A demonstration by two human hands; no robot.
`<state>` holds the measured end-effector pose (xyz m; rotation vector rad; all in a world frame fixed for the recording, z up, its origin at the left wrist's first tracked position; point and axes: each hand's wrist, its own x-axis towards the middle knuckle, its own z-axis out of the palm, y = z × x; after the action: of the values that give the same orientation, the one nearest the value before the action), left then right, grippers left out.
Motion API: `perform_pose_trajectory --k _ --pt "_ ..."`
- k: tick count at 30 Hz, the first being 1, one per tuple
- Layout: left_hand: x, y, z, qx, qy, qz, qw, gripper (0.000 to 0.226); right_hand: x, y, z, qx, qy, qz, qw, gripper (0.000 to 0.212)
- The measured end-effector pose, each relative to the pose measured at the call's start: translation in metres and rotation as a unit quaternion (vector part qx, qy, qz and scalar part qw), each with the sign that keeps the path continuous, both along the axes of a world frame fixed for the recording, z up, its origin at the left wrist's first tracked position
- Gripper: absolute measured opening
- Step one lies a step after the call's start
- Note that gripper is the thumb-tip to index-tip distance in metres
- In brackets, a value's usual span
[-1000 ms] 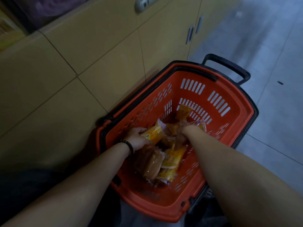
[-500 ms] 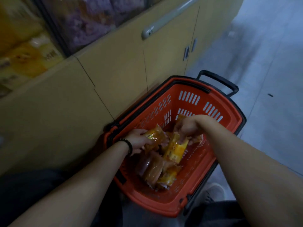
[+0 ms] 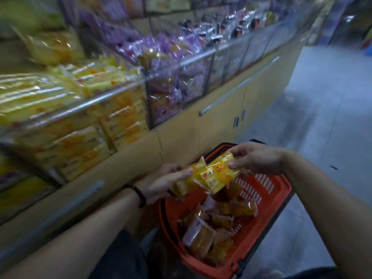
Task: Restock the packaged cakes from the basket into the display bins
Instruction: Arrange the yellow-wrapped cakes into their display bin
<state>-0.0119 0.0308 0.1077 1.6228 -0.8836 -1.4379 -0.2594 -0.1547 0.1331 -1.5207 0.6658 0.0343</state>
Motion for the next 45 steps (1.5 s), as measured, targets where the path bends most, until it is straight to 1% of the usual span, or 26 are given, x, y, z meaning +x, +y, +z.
perform_pose_trajectory --k 4,6,9,11,13,15,18,19,21,24,25,27,28,31,33,35,37,40,41,43,45 --pt "0.008 0.042 0.059 -0.019 0.006 -0.019 1.0 0.063 0.022 0.032 0.048 -0.002 -0.066 -0.008 0.998 0.015" --pt "0.009 0.063 0.084 -0.034 -0.001 -0.001 0.999 0.054 0.035 0.049 0.065 -0.008 -0.099 -0.012 0.995 0.013" --pt "0.011 0.093 0.116 -0.06 -0.048 0.019 0.997 0.048 0.053 0.073 0.087 0.003 -0.142 -0.004 0.99 0.028" --pt "0.016 0.114 0.138 -0.067 -0.07 0.035 0.995 0.044 0.063 0.087 0.105 -0.023 -0.153 0.019 0.988 0.043" --pt "0.023 0.135 0.16 -0.067 -0.094 0.038 0.993 0.043 0.071 0.099 0.128 -0.06 -0.155 0.049 0.985 0.042" --pt "0.026 0.157 0.181 -0.072 -0.117 0.037 0.99 0.046 0.077 0.111 0.15 -0.071 -0.157 0.091 0.981 0.036" --pt "0.027 0.184 0.211 -0.087 -0.188 0.044 0.977 0.064 0.089 0.129 0.179 -0.107 -0.156 0.135 0.973 0.036" --pt "0.027 0.191 0.22 -0.093 -0.206 0.049 0.973 0.066 0.094 0.134 0.188 -0.124 -0.16 0.139 0.969 0.034" --pt "0.028 0.201 0.236 -0.108 -0.213 0.072 0.968 0.062 0.104 0.141 0.202 -0.142 -0.179 0.128 0.965 0.032" --pt "0.037 0.214 0.255 -0.12 -0.213 0.1 0.964 0.05 0.12 0.151 0.221 -0.16 -0.209 0.091 0.96 0.038" --pt "0.041 0.219 0.262 -0.12 -0.221 0.101 0.963 0.051 0.125 0.153 0.226 -0.159 -0.219 0.082 0.959 0.037" --pt "0.054 0.227 0.273 -0.12 -0.254 0.114 0.953 0.062 0.132 0.154 0.232 -0.135 -0.242 0.064 0.959 0.032" --pt "0.061 0.231 0.278 -0.118 -0.273 0.121 0.947 0.063 0.135 0.155 0.236 -0.129 -0.252 0.051 0.958 0.03" --pt "0.086 0.24 0.289 -0.121 -0.289 0.147 0.938 0.049 0.142 0.156 0.244 -0.138 -0.272 0.004 0.952 0.024" --pt "0.1 0.244 0.3 -0.124 -0.285 0.158 0.937 0.042 0.146 0.155 0.25 -0.164 -0.273 -0.031 0.947 0.019" --pt "0.113 0.246 0.314 -0.132 -0.29 0.175 0.931 0.039 0.151 0.152 0.256 -0.22 -0.255 -0.048 0.94 0.016" --pt "0.129 0.243 0.328 -0.129 -0.337 0.188 0.914 0.043 0.161 0.145 0.261 -0.288 -0.225 -0.059 0.929 0.014" --pt "0.153 0.227 0.35 -0.12 -0.475 0.205 0.847 0.042 0.19 0.129 0.267 -0.359 -0.188 -0.094 0.91 0.012" --pt "0.161 0.218 0.357 -0.122 -0.502 0.216 0.829 0.043 0.202 0.124 0.269 -0.372 -0.182 -0.105 0.904 0.012" --pt "0.175 0.197 0.367 -0.115 -0.535 0.229 0.805 0.045 0.226 0.115 0.272 -0.39 -0.175 -0.126 0.895 0.013" --pt "0.19 0.174 0.374 -0.088 -0.578 0.227 0.779 0.045 0.25 0.108 0.275 -0.419 -0.163 -0.136 0.883 0.015"
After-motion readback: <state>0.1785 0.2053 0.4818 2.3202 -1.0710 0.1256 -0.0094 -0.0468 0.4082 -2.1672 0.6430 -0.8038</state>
